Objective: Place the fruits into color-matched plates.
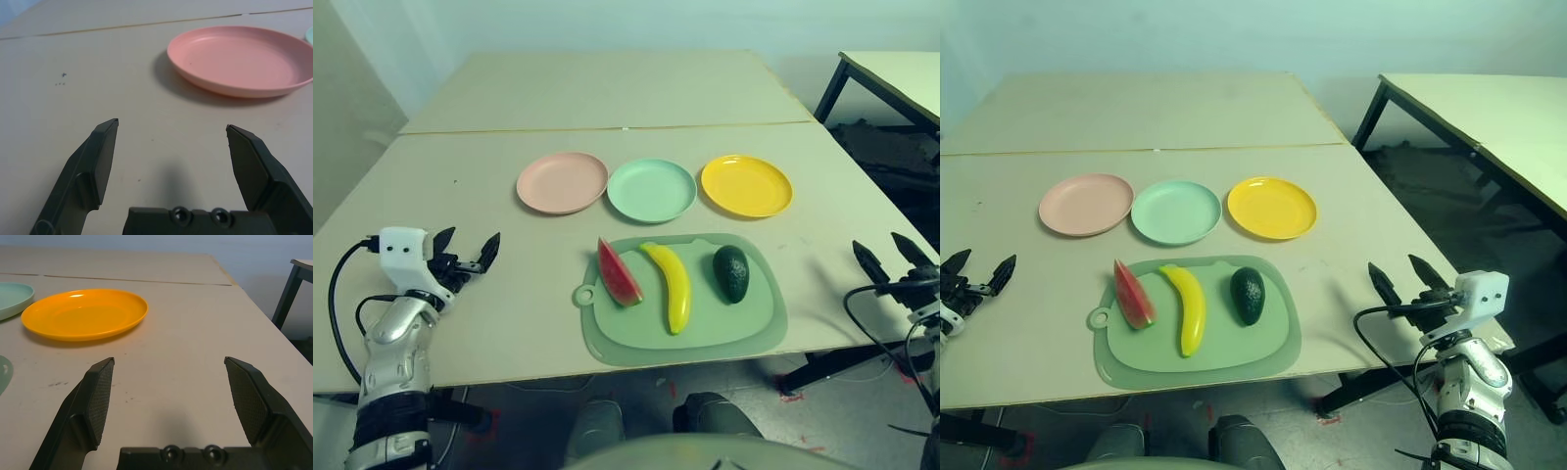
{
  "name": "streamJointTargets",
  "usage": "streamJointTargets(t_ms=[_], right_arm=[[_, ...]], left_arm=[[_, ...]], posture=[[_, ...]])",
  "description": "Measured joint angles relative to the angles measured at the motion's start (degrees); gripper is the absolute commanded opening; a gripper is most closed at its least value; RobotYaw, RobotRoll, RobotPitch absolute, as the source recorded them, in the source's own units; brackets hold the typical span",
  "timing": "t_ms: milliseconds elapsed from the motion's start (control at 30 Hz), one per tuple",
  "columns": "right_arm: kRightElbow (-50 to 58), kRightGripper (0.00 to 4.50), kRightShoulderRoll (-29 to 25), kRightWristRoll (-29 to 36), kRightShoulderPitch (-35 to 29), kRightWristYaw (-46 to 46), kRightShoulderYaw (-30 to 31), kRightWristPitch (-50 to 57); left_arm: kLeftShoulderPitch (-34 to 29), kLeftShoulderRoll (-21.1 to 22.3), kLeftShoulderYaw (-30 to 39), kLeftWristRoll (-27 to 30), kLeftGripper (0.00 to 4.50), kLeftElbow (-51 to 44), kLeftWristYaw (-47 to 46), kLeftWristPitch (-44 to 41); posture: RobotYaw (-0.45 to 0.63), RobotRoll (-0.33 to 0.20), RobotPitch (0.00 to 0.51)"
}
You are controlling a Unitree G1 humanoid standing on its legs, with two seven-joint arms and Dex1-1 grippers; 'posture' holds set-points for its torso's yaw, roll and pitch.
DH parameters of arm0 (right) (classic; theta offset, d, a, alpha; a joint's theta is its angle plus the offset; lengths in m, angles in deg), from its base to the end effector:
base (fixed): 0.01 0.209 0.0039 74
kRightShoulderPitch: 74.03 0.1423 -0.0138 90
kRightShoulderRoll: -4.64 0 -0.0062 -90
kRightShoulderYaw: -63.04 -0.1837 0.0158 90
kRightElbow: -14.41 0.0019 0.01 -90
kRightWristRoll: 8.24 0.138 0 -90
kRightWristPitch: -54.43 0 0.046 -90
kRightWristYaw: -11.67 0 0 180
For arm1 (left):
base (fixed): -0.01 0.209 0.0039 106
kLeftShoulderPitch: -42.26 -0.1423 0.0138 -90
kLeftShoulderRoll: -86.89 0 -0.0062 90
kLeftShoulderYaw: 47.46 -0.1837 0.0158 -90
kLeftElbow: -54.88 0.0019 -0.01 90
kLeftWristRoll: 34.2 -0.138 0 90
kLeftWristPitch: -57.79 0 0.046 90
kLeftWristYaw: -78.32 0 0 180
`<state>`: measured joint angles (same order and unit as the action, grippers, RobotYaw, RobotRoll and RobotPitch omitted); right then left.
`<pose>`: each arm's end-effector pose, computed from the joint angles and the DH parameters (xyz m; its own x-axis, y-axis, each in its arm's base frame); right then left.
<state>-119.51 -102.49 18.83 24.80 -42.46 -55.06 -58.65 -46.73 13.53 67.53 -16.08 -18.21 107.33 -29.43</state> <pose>0.1728 -0.3724 0.0489 0.9744 0.2090 0.0829 -0.2038 0.9767 -0.0668 0.1785 0.3463 0.0796 0.9982 0.0087 -0.0588 0.0019 0.9838 0.1792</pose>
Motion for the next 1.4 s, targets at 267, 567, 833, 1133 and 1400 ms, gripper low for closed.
streamJointTargets(t_ms=[267, 567, 833, 1133, 1400], right_arm=[[0.18, 4.5, 2.01, -0.1, 1.31, 0.37, 0.38, -0.37], [5.69, 4.5, 7.39, -0.57, -1.16, 0.86, 3.76, 0.26], [9.17, 4.5, 7.77, -0.52, -1.3, 0.52, 4.94, 3.1], [18.66, 4.5, 5.57, -1.83, -5.86, -0.62, 8.25, 6.97], [35.2, 4.5, -2.96, -2.39, -10.39, -0.36, 10.68, 21.97]], left_arm=[[-1.22, 1.6, 2.0, 2.32, 4.47, -10.76, -3.0, -8.24], [-2.64, 4.37, 4.9, 2.53, 4.47, -12.21, -2.92, -10.66], [-3.52, 2.93, 4.93, 2.59, 4.47, -14.07, -3.05, -11.08], [-3.48, 2.8, 4.98, 2.59, 4.47, -14.58, -3.01, -11.52], [-3.48, 4.65, 5.68, 3.76, 4.47, -14.57, -0.82, -12.04]], posture=[[0.1, 0.0, 0.057], [0.14, 0.0, 0.085], [0.14, 0.0, 0.055], [0.08, 0.0, 0.058], [0.07, 0.0, 0.063]])
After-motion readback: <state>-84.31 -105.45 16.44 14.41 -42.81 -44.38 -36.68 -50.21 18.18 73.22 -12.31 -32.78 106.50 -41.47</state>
